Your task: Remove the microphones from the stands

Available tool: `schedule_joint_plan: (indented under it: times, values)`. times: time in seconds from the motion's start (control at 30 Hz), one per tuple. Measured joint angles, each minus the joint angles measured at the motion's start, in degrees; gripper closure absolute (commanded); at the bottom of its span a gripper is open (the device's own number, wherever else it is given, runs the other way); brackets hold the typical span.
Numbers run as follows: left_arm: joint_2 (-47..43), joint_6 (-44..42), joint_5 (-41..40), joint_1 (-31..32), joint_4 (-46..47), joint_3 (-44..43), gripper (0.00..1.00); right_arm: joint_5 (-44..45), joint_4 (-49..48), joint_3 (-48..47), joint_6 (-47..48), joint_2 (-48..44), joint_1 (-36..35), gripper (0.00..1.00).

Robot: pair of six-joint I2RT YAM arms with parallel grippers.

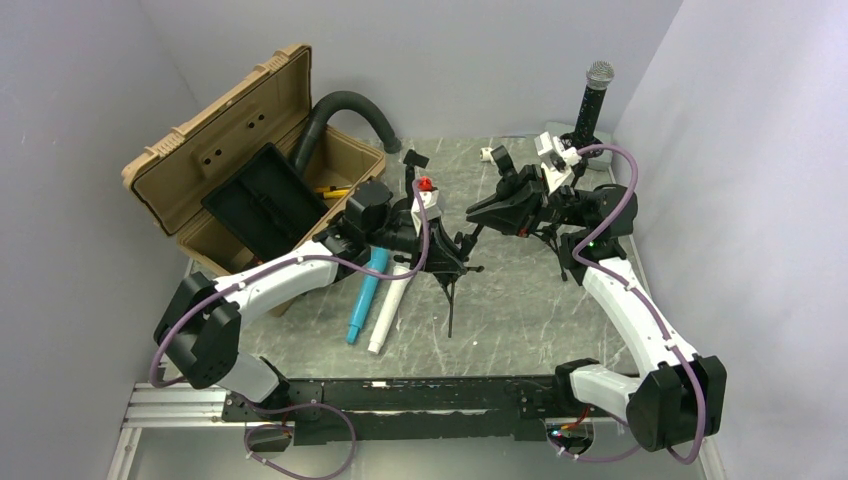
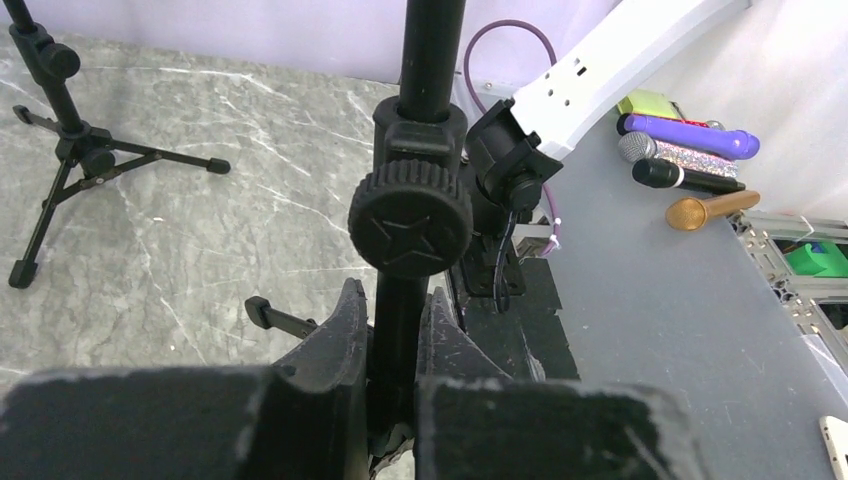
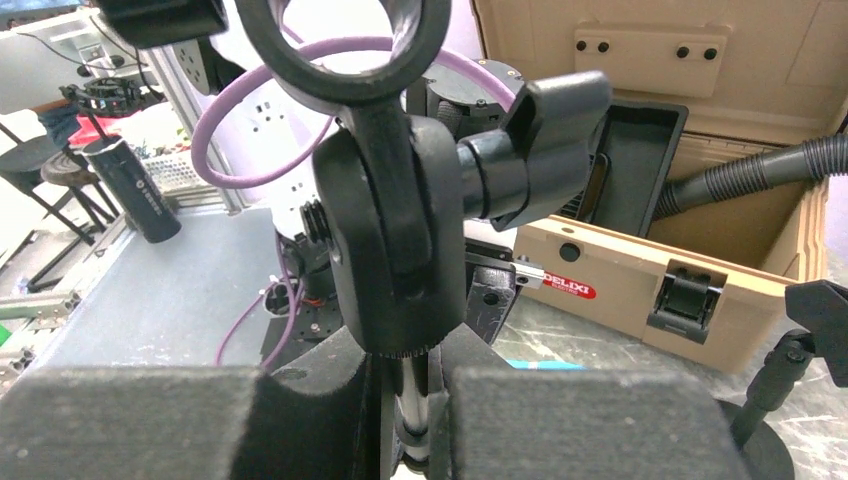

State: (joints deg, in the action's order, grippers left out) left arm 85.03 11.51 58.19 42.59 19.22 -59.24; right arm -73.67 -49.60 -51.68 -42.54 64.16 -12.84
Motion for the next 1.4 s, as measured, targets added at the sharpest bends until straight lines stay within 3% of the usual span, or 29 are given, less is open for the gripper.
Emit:
schedule_joint_plan:
  times: [0.1,0.17,0.37,0.53,0.73,1.4]
  values:
    - [-0.02,0.04,0.02,0.00,0.00,-0.04,1.00,0.11,0.63,0.00,0.39,-0.04,0.00,0.67]
    - [-0.02,0.09,-0.11,0.00,-0.22,-0.04,1.00,0.70,2.12,0.00,1.31,-0.31,0.00,0.53]
    - [-0.57,0.72,-0.74,0.00,-0.44,-0.02,1.00,3.34,9.40,0.55,7.32,-1.99,-0.02,0.32]
    - [-3.10,2.19,-1.22,-0.26,0.33,0.33,1.00,4.87,14.99,3.04,12.17,-2.58,-0.02,0.27]
    - [-4.72,6.49,-2.16,-1.97,4.83,2.91,1.00,5.88,18.21,5.09,15.04,-3.10,-0.02,0.28]
    - [-4.50,9.22,-6.14,-2.86,6.19,3.10,1.00,6.38,16.61,7.58,14.27,-1.49,-1.66,0.35]
